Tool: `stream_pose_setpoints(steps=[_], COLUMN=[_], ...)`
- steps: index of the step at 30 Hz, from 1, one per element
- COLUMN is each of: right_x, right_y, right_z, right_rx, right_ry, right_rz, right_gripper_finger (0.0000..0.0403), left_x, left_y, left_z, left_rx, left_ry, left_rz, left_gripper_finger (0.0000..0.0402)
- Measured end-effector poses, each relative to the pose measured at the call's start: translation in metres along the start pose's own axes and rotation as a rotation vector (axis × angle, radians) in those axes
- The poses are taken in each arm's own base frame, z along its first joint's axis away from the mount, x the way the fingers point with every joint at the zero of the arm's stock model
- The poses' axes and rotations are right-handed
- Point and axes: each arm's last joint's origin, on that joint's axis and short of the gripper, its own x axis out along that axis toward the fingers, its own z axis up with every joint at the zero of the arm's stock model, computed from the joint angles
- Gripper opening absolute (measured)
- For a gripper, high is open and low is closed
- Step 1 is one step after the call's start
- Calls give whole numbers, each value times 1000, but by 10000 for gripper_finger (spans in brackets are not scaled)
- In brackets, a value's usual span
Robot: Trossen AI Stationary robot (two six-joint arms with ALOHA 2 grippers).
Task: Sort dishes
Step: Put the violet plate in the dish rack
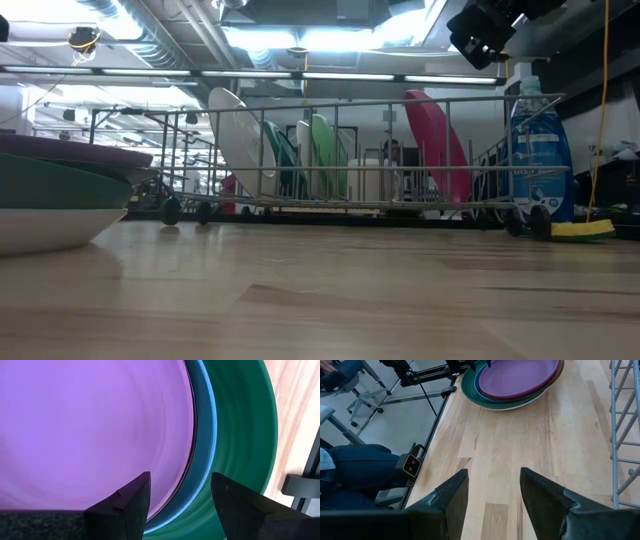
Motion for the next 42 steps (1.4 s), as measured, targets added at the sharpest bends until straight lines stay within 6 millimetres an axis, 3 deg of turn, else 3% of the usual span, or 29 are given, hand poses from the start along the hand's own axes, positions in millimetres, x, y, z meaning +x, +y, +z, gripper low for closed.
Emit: stream_pose_setpoints(steps=[34,42], right_x=[0,0], right_y=[0,0], right_z=[0,0], right_rx=[-24,-24], right_ry=[0,0], right_rz=[0,-1], right_gripper_finger=[182,182], left_x=[40,42], left_y=[20,20], left_z=[-18,-18], left_rx=[47,47], left_ry=[33,32], left_rz=[152,148], left_gripper_finger=[195,121])
